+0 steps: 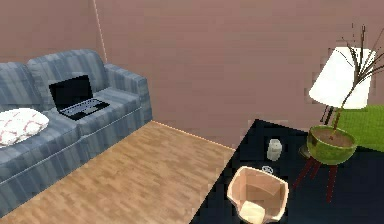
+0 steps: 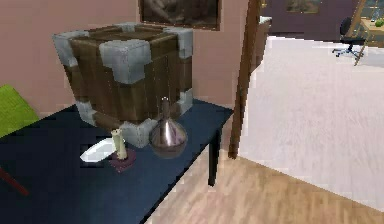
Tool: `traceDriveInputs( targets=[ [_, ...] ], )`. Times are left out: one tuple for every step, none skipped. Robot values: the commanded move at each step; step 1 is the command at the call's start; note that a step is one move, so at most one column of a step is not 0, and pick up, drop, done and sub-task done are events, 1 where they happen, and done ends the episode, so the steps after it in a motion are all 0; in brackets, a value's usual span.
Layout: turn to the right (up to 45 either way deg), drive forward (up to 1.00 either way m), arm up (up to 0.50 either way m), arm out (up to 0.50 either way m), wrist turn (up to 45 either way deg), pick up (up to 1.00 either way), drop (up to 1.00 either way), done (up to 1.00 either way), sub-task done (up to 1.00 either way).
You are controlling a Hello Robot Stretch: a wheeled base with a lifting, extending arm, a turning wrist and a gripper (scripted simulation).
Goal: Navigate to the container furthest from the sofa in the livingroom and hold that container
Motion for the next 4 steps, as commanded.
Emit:
traceDriveInputs(
  targets=[
    [0.0,0.0,0.5,0.0,0.0,0.0,0.0,0.0,0.0],
    [0.0,0.0,0.38,0.0,0.0,0.0,0.0,0.0,0.0],
    [0.0,0.0,0.0,0.38,0.0,0.0,0.0,0.0,0.0],
    [0.0,0.0,0.0,0.0,45.0,0.0,0.0,0.0,0.0]
  ],
)
